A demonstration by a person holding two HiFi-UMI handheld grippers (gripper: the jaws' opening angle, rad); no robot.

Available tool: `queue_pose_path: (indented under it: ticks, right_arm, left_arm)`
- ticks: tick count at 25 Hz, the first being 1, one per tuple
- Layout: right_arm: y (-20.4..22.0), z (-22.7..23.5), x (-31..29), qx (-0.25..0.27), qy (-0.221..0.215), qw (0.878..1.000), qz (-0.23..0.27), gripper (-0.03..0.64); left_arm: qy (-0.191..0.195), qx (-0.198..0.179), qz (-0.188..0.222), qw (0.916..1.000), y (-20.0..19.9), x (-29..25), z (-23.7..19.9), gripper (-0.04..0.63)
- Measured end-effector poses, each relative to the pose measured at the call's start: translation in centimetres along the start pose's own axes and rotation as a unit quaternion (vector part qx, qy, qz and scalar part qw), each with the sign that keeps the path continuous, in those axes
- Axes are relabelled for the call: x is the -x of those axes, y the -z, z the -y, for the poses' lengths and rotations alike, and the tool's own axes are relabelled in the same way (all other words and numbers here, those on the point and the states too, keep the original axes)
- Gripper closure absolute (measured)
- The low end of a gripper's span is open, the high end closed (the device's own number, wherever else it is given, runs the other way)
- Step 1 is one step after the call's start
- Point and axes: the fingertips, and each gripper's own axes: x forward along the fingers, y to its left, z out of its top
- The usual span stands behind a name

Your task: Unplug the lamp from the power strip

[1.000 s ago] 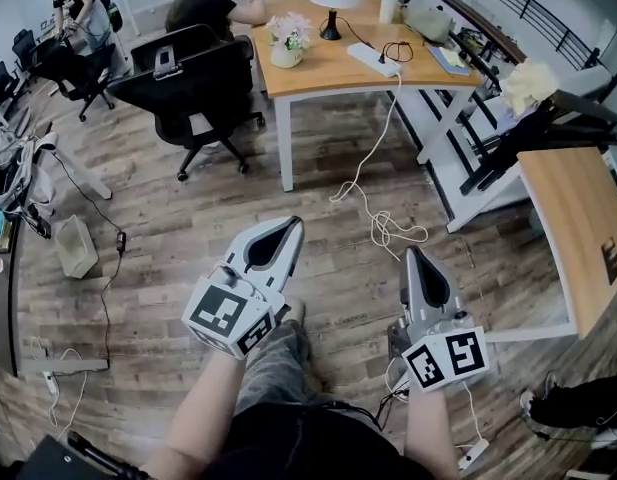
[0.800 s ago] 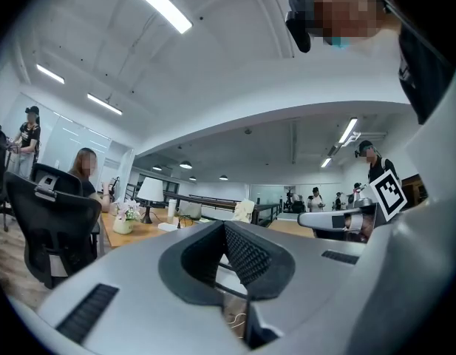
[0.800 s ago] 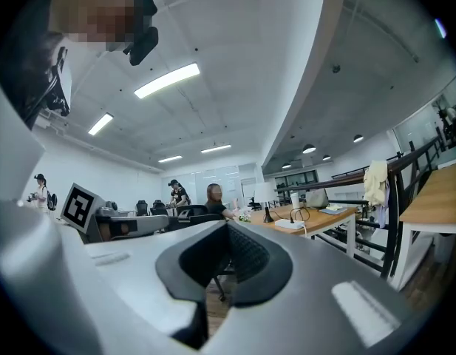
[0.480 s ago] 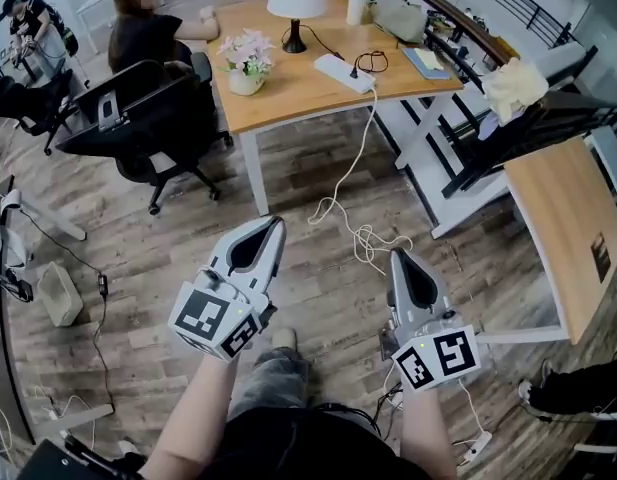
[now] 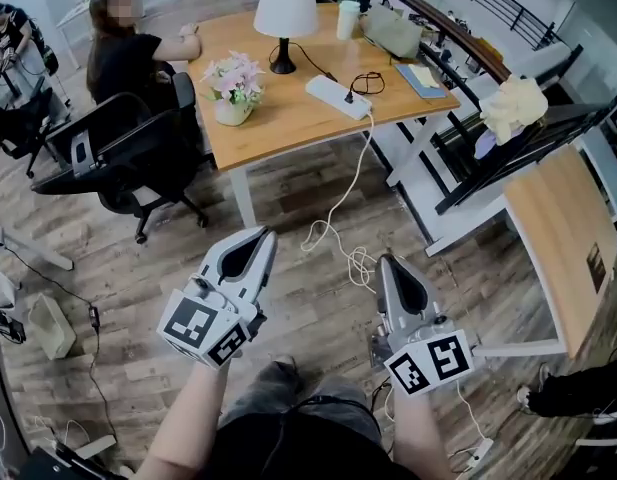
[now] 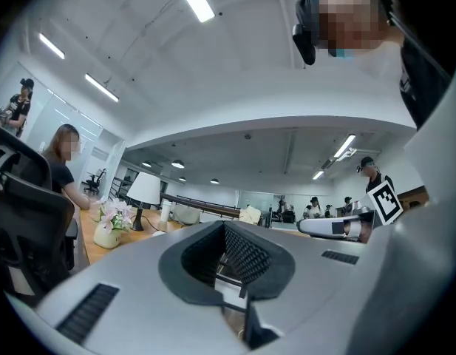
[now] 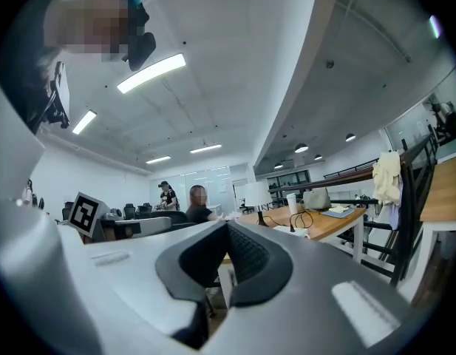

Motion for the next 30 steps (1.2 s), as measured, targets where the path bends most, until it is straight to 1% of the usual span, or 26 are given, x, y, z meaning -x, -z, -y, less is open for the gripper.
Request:
queue_pose_path:
  ticks: [2,8,13,16,18,21,26,30]
  right_arm:
    - [0.1,0.4,-0.9,0.005,0.001,1.000,-0.004,0.609]
    - [0.8,2.3,-3.8,0.017,0.009,1.000,-0.014,0.609]
    - [1.3,4.4,-7.1,0.026,0.004,0.999,-0.020,0.609]
    - [1.8,6.2,-9.5,0.025,-0.001,0.999,-0.024,0.609]
    - [1.9,7.5,-11.2,0.021,-0.003,1.000,-0.022,0.609]
    - [1.7,9.5,-13.5,0.018,-0.004,1.000,-0.018,0.609]
    - [1.8,13.2,-17.1,0.019,-0.010,0.999,-0.032,0.609]
    - [2.1,16.5,-20.1,0.012,-0.012,0.999,-0.041,0.609]
  left_arm:
    - [0.000,0.004,0.001,1.0000,0.0,-0.6,-0.8,0.600]
    - [-0.003,-0.004,-0.007,1.0000,1.3,-3.2,-3.1,0.598]
    - [-0.006,-0.007,-0.006,0.9999,1.5,-6.1,-4.7,0.598]
    - [-0.013,-0.007,-0.005,0.9999,1.8,-8.4,-6.0,0.598]
    - [-0.016,-0.014,-0.005,0.9998,1.9,-10.0,-6.8,0.598]
    - [-0.006,-0.025,-0.005,0.9997,2.2,-12.7,-7.4,0.598]
    - [-0.007,-0.014,-0.011,0.9998,2.9,-17.9,-9.0,0.598]
    - [-0.007,-0.015,-0.019,0.9997,3.2,-21.8,-10.2,0.598]
